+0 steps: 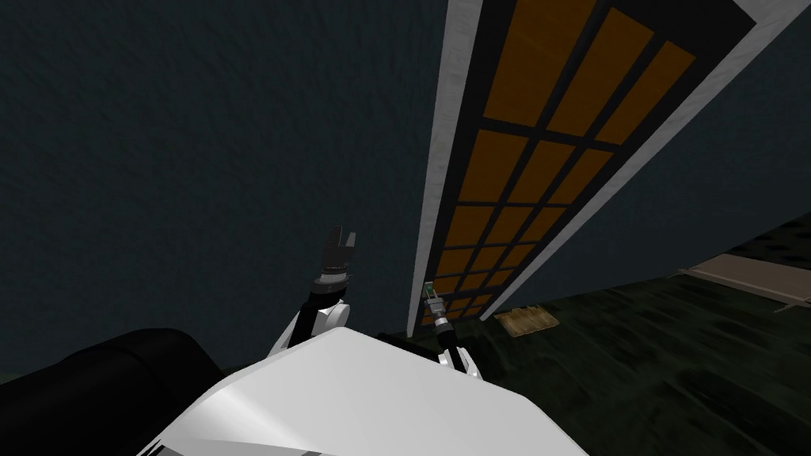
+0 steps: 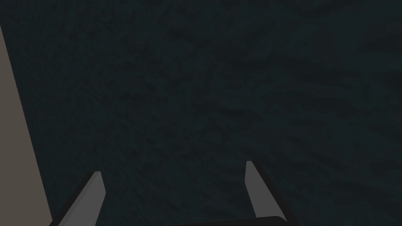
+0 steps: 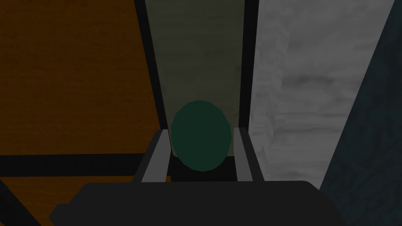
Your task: Pull the door open
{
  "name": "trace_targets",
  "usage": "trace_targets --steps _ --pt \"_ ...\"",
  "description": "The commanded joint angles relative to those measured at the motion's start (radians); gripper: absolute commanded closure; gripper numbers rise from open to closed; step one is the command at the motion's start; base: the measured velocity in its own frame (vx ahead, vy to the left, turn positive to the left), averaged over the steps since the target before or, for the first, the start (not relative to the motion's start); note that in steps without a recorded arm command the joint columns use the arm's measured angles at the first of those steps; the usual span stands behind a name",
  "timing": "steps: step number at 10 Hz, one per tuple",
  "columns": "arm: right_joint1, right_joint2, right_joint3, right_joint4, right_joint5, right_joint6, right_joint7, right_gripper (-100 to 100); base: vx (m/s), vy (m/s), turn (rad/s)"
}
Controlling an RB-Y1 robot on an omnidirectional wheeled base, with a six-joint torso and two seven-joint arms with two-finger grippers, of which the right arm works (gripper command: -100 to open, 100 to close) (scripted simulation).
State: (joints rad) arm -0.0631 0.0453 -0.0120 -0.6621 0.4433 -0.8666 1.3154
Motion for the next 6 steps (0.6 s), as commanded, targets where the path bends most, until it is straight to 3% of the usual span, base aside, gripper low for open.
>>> trace_targets --steps 1,3,6 --pt "-0.003 -0.001 -0.002 -0.001 -0.001 0.004 0.0 100 0.0 0.0 0.0" --pt "0.0 -0.009 0.0 -0.001 -0.01 0.0 -0.033 100 -0.033 -0.005 0.022" --pt "0.001 -0.023 0.001 -0.001 -0.027 0.0 -0.089 100 -0.15 -0.039 0.045"
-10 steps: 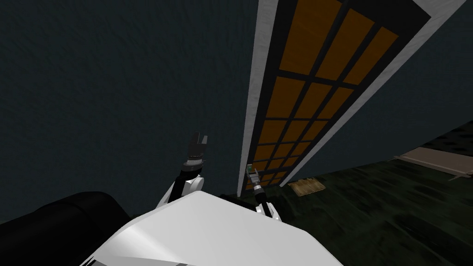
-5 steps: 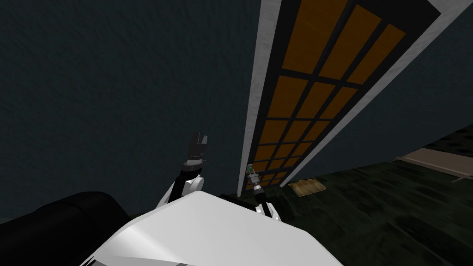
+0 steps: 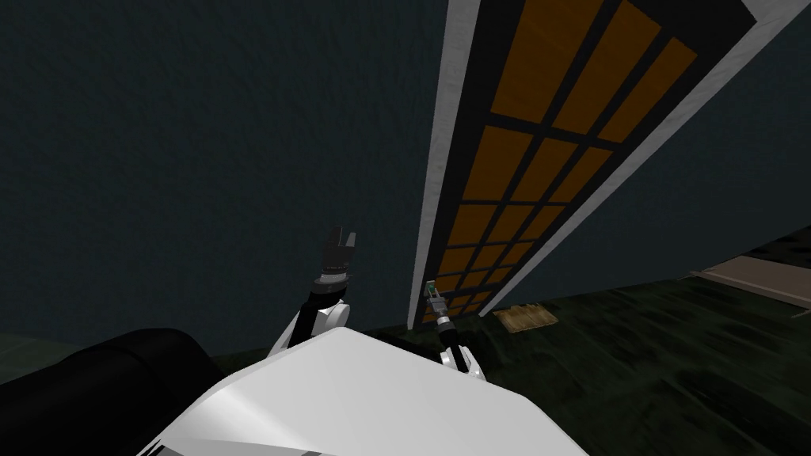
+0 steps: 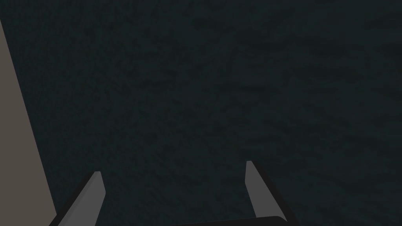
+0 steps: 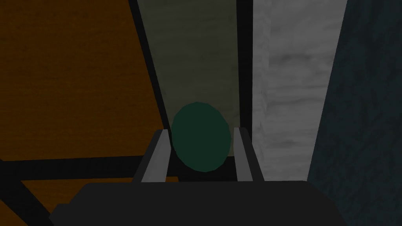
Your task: Pull the door open
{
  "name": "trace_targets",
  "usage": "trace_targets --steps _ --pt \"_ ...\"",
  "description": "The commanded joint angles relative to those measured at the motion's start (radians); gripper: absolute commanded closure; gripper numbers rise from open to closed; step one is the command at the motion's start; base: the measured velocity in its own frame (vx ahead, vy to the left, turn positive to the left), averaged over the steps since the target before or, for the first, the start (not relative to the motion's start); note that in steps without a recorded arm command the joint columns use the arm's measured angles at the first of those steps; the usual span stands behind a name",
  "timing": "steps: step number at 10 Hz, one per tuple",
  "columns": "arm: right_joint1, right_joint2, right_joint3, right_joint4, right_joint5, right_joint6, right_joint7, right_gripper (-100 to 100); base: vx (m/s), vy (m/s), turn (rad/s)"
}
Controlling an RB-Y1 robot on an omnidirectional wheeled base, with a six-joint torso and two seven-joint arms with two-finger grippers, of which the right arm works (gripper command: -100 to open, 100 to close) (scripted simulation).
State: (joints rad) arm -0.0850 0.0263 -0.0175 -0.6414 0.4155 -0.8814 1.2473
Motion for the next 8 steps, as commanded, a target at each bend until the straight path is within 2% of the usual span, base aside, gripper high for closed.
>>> trace_targets --steps 1,8 --pt "0.023 -0.009 0.006 -0.022 -0.006 0.015 -0.041 100 -0.138 -0.036 0.047" --pt "0.026 -0.047 0.008 -0.025 -0.06 0.015 -0.206 100 -0.092 -0.022 0.064"
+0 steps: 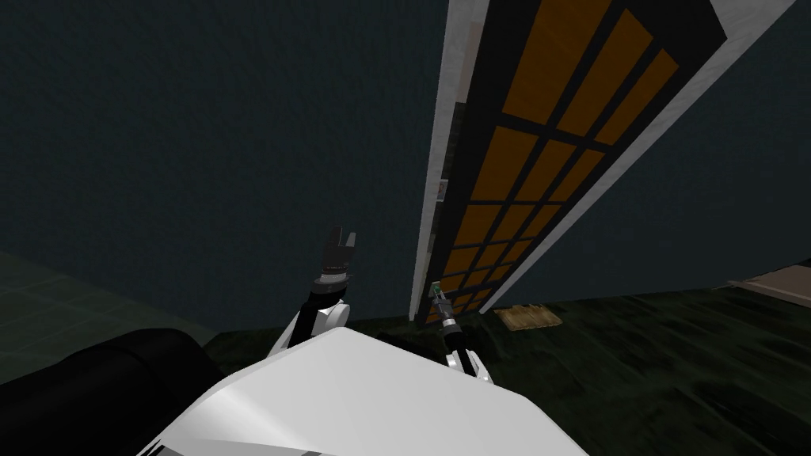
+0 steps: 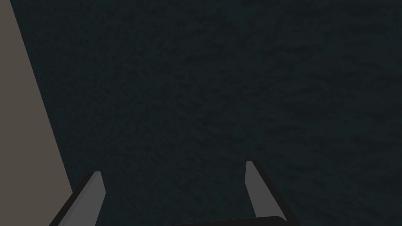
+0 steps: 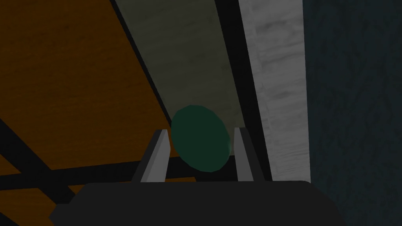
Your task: Pull the door open
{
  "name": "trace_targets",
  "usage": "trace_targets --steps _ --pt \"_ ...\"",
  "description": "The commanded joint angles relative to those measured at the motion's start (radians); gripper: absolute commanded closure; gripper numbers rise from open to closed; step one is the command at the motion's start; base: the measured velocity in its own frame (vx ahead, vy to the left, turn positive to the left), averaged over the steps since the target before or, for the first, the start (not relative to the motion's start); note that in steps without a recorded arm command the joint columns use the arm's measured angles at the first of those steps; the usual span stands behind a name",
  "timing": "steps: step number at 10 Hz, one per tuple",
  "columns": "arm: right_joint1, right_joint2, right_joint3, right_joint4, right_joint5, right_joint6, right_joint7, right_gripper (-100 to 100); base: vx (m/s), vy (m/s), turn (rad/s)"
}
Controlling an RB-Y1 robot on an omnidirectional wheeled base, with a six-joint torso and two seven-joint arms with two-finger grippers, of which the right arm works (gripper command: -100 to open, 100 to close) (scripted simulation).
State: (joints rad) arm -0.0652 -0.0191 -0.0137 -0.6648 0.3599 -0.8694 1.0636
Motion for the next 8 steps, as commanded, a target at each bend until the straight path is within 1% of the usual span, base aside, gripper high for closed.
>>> trace_targets --steps 1,4,5,8 --pt "0.006 -0.007 0.004 -0.002 -0.013 0.003 -0.049 100 -0.087 -0.027 0.082" --pt "0.007 -0.026 0.005 -0.003 -0.044 0.004 -0.133 100 -0.084 -0.029 0.082" --pt "0.007 -0.026 0.005 -0.003 -0.044 0.004 -0.137 100 -0.045 -0.024 0.042" --pt "0.009 -0.046 0.005 -0.004 -0.077 0.005 -0.224 100 -0.05 -0.024 0.098"
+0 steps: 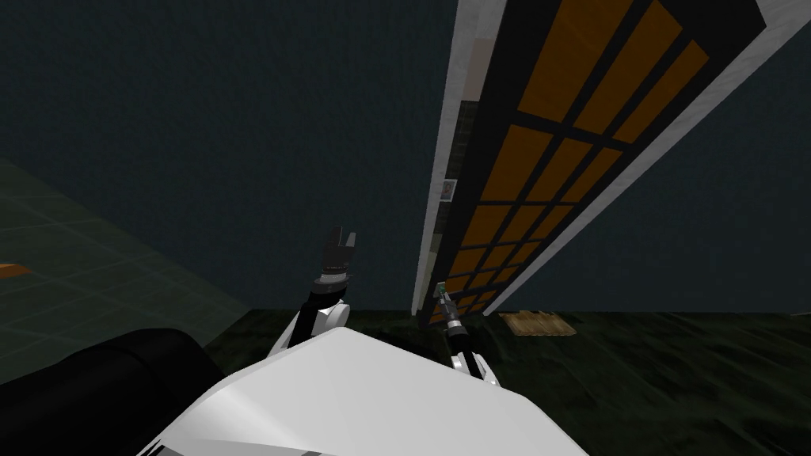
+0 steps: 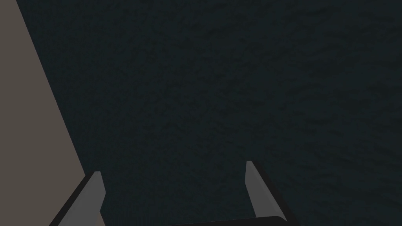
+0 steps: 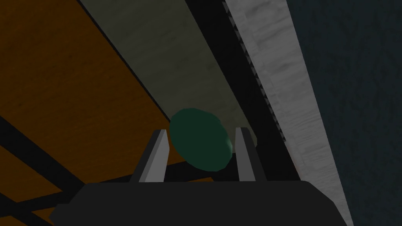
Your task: Pull the door open
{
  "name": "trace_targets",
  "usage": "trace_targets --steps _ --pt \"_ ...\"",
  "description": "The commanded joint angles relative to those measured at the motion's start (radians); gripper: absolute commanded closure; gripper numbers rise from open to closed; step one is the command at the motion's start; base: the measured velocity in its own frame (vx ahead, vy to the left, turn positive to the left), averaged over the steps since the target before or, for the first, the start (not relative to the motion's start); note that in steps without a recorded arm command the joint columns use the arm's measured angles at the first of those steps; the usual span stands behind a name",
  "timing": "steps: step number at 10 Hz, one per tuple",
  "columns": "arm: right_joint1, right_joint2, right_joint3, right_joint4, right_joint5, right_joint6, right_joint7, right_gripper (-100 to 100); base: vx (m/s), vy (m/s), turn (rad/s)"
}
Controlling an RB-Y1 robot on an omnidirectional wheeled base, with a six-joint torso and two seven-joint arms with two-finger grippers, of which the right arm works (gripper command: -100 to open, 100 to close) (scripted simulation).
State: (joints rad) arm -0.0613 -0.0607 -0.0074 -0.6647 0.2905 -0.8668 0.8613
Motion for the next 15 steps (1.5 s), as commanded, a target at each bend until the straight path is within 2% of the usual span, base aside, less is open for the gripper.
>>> trace_targets --steps 1,5,9,11,12,14,15 --pt "0.005 -0.004 -0.001 -0.004 -0.008 0.002 -0.028 100 -0.036 -0.02 0.027" --pt "0.007 -0.029 0.0 -0.006 -0.058 0.003 -0.147 100 -0.047 -0.028 0.112" --pt "0.008 -0.042 0.001 -0.007 -0.084 0.004 -0.223 100 -0.039 -0.025 0.069" --pt "0.009 -0.053 0.001 -0.008 -0.112 0.005 -0.287 100 -0.036 -0.022 0.114" --pt "0.009 -0.053 0.001 -0.008 -0.112 0.005 -0.29 100 -0.019 -0.025 0.047" --pt "0.01 -0.064 0.002 -0.009 -0.14 0.005 -0.354 100 -0.027 -0.027 0.117" --pt "0.01 -0.064 0.002 -0.009 -0.14 0.005 -0.357 100 -0.025 -0.03 0.048"
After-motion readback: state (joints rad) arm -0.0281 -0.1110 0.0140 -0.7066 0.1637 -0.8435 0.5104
